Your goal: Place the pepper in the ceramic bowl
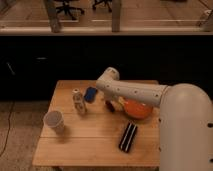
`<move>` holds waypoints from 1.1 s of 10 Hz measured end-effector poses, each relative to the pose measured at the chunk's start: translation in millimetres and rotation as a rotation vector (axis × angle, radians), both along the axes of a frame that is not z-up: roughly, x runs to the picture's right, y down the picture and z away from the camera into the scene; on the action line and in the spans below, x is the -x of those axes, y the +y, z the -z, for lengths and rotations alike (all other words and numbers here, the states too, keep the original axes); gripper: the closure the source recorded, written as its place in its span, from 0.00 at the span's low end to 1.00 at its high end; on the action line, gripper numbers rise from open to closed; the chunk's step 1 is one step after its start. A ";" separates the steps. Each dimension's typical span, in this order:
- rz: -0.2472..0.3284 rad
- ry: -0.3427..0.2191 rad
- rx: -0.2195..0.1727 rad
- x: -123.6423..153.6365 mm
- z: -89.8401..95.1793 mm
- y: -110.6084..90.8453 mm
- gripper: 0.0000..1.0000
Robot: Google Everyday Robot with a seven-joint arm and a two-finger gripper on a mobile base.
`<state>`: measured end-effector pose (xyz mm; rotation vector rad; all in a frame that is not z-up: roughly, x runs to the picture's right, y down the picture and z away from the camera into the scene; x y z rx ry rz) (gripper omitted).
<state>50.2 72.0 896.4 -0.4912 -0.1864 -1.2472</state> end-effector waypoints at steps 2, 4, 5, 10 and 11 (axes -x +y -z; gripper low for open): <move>0.029 -0.018 -0.022 8.1 4.3 -2.5 0.20; 0.063 -0.045 -0.032 17.5 6.0 -6.5 0.20; 0.079 -0.062 -0.034 21.9 6.0 -8.7 0.20; 0.124 -0.142 -0.006 35.0 -0.2 -24.0 0.20; 0.128 -0.148 0.002 34.7 -1.8 -27.0 0.20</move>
